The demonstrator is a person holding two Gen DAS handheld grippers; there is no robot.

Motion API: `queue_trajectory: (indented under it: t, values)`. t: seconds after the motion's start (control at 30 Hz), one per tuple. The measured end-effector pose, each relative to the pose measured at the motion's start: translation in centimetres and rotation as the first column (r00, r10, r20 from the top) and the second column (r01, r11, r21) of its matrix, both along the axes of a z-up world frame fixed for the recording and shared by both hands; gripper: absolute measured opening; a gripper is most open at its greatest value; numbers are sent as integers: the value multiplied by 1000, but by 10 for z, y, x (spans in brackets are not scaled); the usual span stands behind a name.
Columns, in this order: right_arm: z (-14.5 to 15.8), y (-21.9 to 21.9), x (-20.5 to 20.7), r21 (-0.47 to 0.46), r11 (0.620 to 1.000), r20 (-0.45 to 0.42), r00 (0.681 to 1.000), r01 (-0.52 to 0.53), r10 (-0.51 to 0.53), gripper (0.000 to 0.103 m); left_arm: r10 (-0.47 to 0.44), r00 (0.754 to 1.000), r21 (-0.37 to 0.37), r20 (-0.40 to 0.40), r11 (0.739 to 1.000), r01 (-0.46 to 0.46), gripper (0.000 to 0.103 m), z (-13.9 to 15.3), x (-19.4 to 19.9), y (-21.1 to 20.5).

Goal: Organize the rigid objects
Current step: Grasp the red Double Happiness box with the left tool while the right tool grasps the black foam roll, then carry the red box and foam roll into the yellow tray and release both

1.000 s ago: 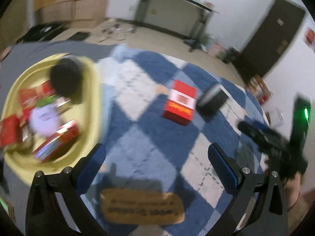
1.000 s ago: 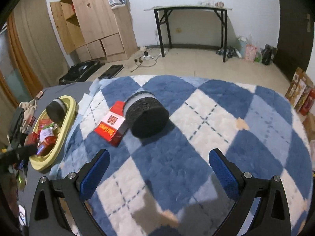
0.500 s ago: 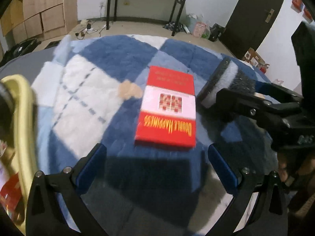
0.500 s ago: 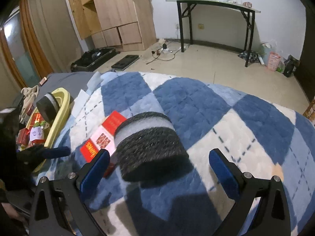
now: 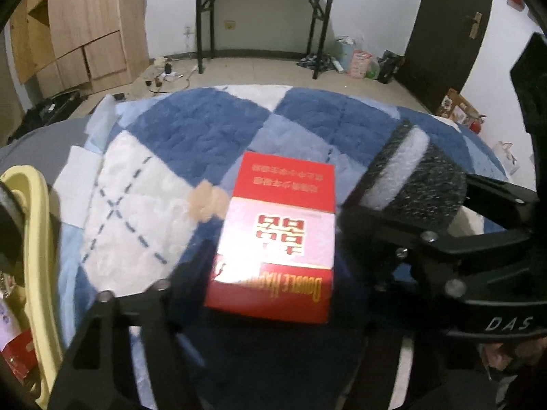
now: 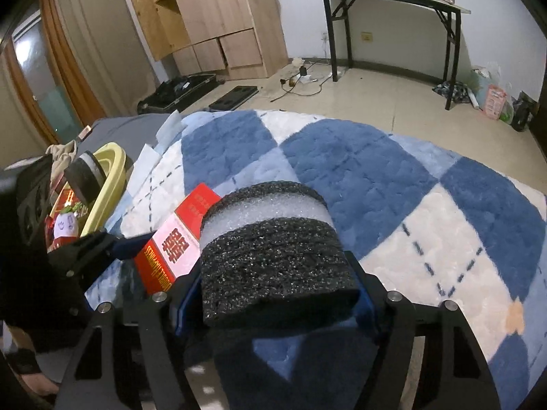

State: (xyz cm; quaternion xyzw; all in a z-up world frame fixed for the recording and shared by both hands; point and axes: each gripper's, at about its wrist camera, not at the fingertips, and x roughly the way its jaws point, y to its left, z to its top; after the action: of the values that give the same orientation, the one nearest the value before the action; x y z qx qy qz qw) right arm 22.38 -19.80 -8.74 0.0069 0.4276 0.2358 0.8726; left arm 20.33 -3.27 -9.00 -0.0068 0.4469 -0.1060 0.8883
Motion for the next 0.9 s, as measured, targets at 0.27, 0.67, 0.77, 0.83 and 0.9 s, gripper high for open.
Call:
queue_trajectory:
  t: [0.27, 0.67, 0.77, 0.83, 0.9]
  values:
    - [29, -8, -25, 30, 999, 74, 997, 31, -33, 71, 58, 998, 14, 39, 998, -58, 59, 42, -37, 43]
    - [77, 141, -111, 25, 963, 91, 960, -270, 267, 71, 344, 935, 90, 83, 932, -351, 59, 105, -101, 230]
    - [83, 193, -109, 23, 942, 54, 941, -335, 333, 71, 394, 917, 77, 65, 914, -399, 59, 94, -103, 257]
    - [84, 220, -105, -2, 934, 46, 933, -357, 357, 71, 418, 908, 70, 36, 905, -420, 59, 83, -99, 274]
    - [81, 245, -97, -30, 927, 28, 927, -374, 375, 71, 431, 902, 83, 19, 899, -431, 59, 72, -92, 285]
